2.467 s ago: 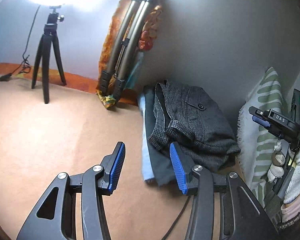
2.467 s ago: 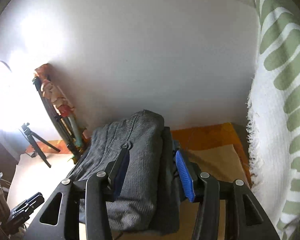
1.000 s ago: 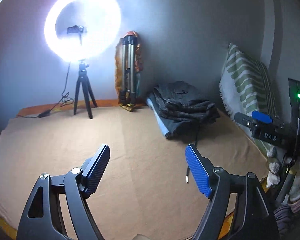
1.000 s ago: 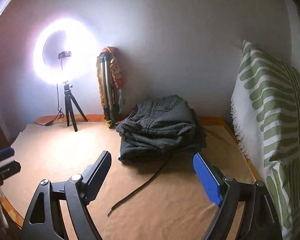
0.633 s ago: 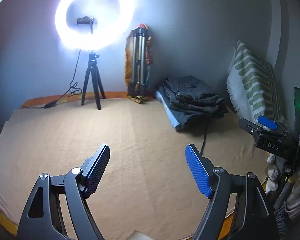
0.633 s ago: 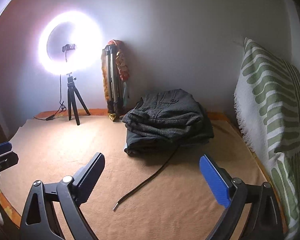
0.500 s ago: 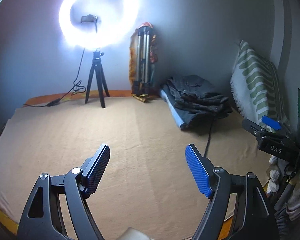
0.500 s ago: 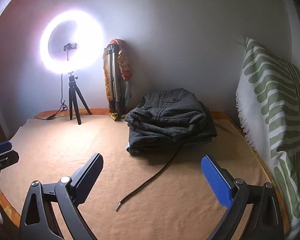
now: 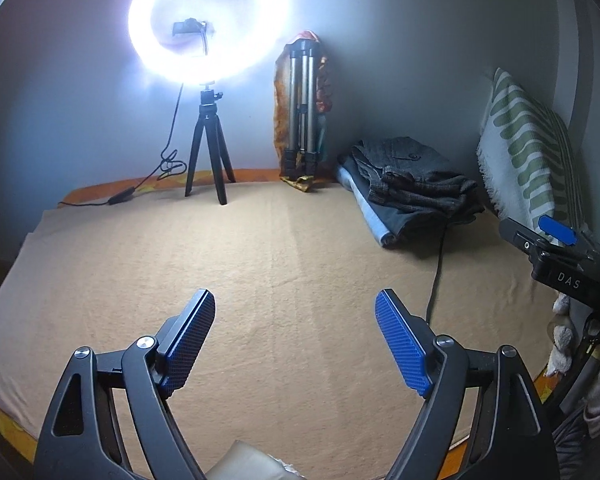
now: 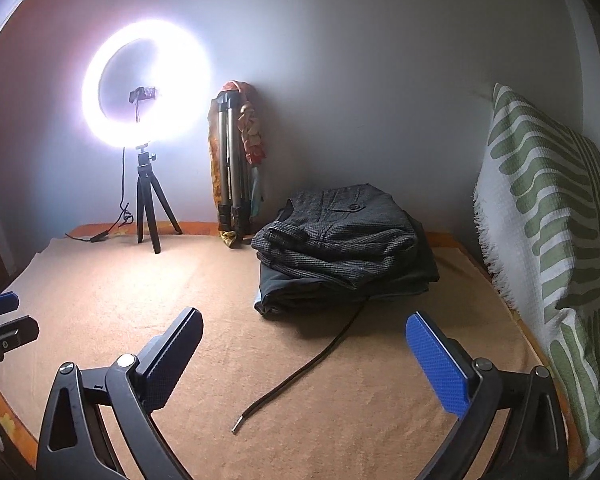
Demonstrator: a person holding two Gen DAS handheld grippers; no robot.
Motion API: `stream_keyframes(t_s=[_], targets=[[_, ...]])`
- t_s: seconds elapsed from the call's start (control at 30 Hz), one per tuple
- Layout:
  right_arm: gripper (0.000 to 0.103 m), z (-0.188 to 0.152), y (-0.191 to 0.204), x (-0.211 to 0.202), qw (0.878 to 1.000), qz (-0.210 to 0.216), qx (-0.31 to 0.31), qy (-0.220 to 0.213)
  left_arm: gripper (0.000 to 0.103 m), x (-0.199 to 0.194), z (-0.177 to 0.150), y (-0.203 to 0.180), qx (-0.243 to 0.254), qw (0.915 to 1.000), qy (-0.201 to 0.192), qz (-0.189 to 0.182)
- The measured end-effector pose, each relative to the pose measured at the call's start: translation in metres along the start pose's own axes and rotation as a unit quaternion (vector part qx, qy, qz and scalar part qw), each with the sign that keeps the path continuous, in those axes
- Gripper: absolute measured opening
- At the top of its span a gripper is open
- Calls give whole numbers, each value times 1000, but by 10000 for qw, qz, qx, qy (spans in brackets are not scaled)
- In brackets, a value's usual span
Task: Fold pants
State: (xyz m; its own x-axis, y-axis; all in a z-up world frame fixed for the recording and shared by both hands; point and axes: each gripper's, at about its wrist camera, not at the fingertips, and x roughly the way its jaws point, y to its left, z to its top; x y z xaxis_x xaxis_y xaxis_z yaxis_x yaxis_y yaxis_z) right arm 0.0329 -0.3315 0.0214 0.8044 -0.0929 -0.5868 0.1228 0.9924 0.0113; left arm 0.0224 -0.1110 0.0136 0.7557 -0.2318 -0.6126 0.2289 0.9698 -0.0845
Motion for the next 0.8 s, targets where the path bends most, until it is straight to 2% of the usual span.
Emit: stream_keyframes(t_s=[0.2, 0.8], targets=[[103, -1, -1, 1, 10000, 8, 31, -2, 86, -3, 1, 2, -96, 9999, -54, -8], [103, -2, 6, 1, 10000, 55, -17, -3, 87, -7, -2, -7, 87, 9999, -121, 47]])
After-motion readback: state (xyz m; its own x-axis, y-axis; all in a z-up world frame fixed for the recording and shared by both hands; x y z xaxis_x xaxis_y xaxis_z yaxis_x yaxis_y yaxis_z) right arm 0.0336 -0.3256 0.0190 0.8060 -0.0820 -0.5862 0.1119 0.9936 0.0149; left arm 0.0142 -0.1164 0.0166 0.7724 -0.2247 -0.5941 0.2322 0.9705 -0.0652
